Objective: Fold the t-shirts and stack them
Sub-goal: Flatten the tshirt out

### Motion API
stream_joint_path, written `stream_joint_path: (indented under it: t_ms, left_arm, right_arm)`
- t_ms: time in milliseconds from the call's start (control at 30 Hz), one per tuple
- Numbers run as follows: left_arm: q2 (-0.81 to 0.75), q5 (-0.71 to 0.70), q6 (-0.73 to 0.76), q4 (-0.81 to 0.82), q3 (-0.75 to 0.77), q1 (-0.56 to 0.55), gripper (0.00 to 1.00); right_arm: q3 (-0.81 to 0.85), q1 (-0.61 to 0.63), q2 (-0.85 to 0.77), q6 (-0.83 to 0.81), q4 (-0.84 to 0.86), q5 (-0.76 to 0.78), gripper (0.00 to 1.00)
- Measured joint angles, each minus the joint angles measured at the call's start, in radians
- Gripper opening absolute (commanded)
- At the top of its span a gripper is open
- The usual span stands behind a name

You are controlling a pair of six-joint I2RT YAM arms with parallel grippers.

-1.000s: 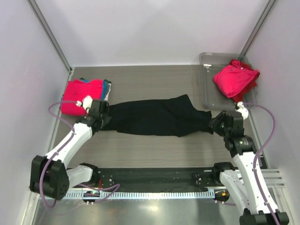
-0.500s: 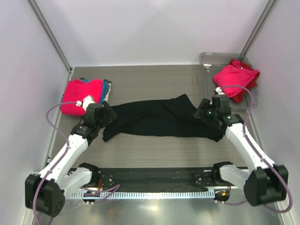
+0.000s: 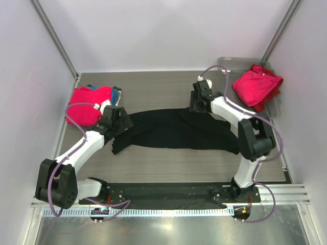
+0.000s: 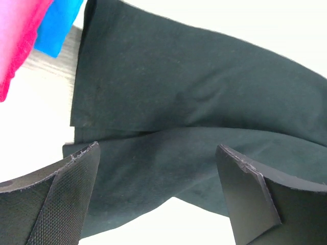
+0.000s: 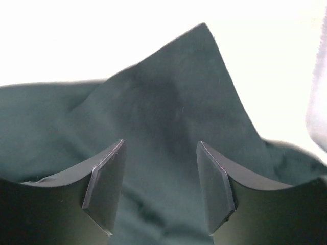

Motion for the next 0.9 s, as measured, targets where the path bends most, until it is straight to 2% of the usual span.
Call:
stream_joint_path:
  t_ms: [200, 233, 300, 333, 400, 533, 633, 700, 900]
  left_arm:
    - [-0.028, 0.000, 0.010, 0.022, 0.000, 0.000, 0.95]
    - [-0.030, -0.001, 0.012, 0.023, 0.000, 0.000, 0.95]
    - [-0.031, -0.002, 0.018, 0.023, 0.000, 0.000, 0.95]
    - [-0.032, -0.003, 0.021, 0.023, 0.000, 0.000, 0.95]
    - [-0.032, -0.002, 0.025, 0.023, 0.000, 0.000, 0.95]
    - [-0.049, 0.001, 0.027, 0.022, -0.003, 0.000, 0.94]
    - [-0.081, 0.004, 0.026, 0.021, -0.016, 0.000, 0.95]
    - [-0.102, 0.009, 0.024, 0.026, -0.029, 0.000, 0.95]
    - [-0.122, 0.029, 0.021, 0.032, -0.083, 0.000, 0.95]
  right_arm:
    - [0.145, 0.000, 0.219, -0.026, -0.023, 0.033, 0.64]
    - [0.155, 0.000, 0.237, -0.028, -0.024, 0.033, 0.60]
    - [0.172, 0.000, 0.266, -0.035, -0.027, 0.032, 0.47]
    - [0.177, 0.000, 0.277, -0.036, -0.027, 0.027, 0.25]
    - [0.178, 0.000, 0.284, -0.045, -0.032, 0.017, 0.01]
    - [0.174, 0.000, 0.275, -0.035, -0.040, 0.010, 0.01]
    - [0.134, 0.000, 0.210, -0.032, -0.039, 0.006, 0.01]
    - [0.084, 0.000, 0.119, -0.028, -0.035, 0.005, 0.01]
    - [-0.165, 0.001, -0.315, 0.003, 0.021, -0.029, 0.01]
